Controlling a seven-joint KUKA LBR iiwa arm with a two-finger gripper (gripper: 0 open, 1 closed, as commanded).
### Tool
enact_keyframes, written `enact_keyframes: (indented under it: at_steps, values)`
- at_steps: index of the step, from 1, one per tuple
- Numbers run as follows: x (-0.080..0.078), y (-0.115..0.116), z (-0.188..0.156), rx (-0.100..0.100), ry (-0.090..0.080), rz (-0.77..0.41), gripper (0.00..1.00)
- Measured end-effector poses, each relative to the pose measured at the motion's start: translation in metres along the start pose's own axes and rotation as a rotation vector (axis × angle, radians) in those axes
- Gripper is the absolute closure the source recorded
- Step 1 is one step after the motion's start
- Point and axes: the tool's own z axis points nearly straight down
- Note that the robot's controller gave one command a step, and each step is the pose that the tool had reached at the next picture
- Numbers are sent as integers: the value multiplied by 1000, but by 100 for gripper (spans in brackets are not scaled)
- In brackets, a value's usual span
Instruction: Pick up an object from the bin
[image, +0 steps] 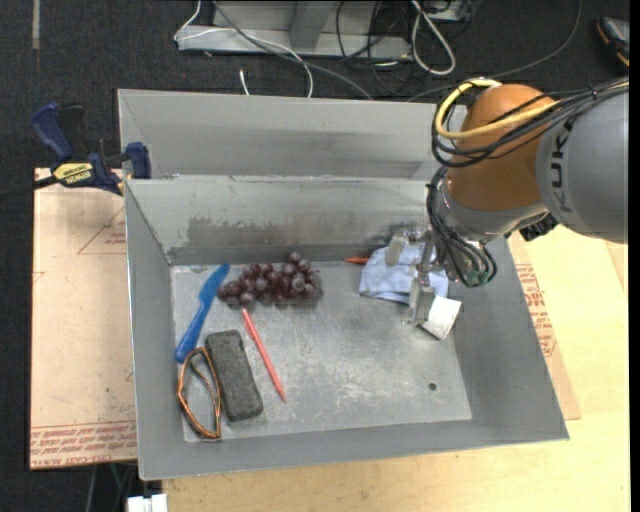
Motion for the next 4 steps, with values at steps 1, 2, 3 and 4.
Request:
enact_keyframes:
  at_steps: [1,2,3,4]
  values:
    - [-2,0,-4,1,-7,-1,0]
    - [-20,-42,72,1,-13,-32,0]
    - [-24,-39,95,-2,-12,110,0]
    - [-22,-49,95,-2,-13,-7,0]
